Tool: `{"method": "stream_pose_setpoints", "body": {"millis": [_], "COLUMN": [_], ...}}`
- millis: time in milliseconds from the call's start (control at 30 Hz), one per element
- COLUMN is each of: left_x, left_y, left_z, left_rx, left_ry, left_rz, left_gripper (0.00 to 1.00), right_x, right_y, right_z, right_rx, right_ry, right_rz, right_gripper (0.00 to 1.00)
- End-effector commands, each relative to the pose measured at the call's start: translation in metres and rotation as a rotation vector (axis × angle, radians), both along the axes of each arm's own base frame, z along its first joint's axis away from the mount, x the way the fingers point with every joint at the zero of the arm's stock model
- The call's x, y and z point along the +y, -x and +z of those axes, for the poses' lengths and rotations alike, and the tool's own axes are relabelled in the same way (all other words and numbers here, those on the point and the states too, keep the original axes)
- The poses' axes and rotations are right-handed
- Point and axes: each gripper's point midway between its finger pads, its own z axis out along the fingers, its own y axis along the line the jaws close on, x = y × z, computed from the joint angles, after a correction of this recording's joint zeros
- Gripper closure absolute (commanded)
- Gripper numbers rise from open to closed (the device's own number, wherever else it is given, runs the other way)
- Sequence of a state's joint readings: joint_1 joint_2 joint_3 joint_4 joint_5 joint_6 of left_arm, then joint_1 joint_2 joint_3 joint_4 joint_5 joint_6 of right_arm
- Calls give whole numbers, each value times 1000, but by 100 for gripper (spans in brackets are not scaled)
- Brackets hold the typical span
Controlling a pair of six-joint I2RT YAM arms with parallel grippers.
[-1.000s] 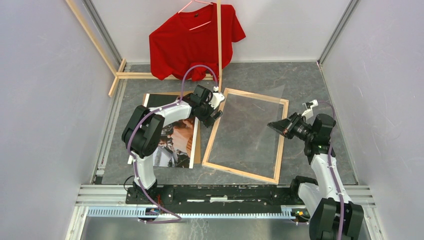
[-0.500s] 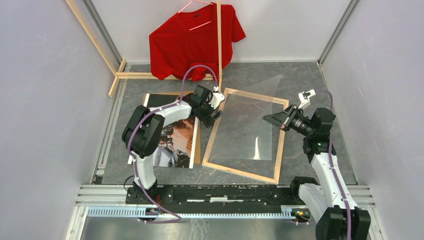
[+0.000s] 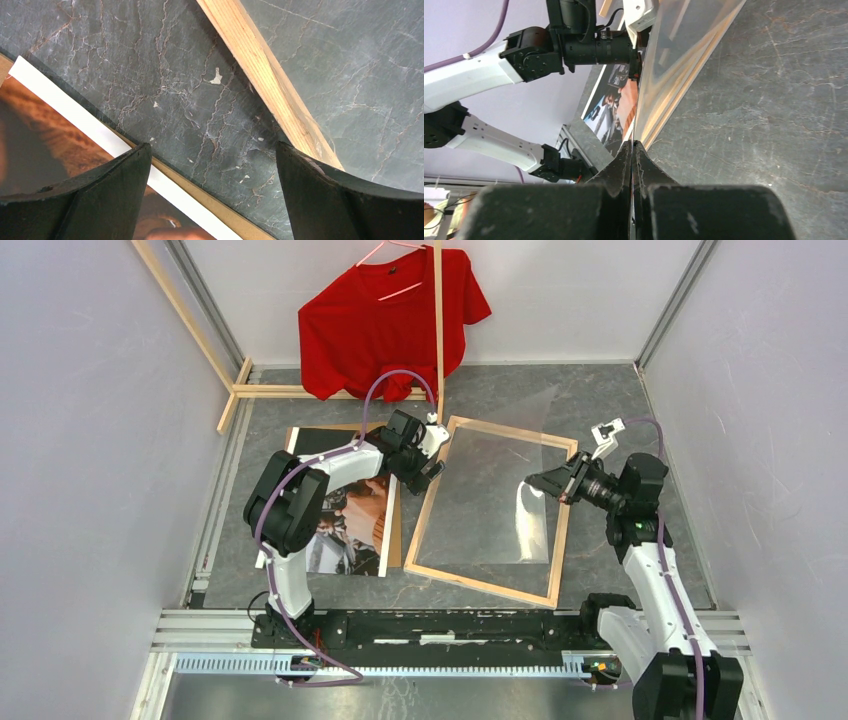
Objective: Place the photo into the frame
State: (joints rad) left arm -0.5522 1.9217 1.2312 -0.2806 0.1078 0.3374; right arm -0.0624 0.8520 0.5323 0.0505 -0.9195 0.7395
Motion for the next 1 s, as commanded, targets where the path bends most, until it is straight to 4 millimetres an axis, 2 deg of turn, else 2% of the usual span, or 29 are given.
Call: {"method": "stream_pose_setpoints", "body": {"millis": [0,200,333,467,567,700,967], "left_x": [-3,-3,-3,-2,-1,0,1], "left_y": [3,3,3,3,4,5,6], "left_z": [-9,-8,-7,-7,-5,-6,-6], "left_rx": [14,12,11,8,4,7,7], "left_ry": [-13,-13,-10,-13,-16,-16,-19], "left_rz": [-4,-4,-3,-4,-3,-2,0], "left_gripper": [0,0,0,0,0,0,0], "right_x": [-1,-8,-12,-19,-22,-25,-42], "right_y": [1,2,5,2,-4,-7,-4], "right_z": [-14,-31,-46,-55,-51,-50,-54], "right_rx": [-31,23,77,104,92,90,110], "right_ry": [56,148,181,225,227,227,229], "right_rz": [27,25,9,-33,-56,-74,-141], "right_gripper": [100,100,93,75,69,69,79]}}
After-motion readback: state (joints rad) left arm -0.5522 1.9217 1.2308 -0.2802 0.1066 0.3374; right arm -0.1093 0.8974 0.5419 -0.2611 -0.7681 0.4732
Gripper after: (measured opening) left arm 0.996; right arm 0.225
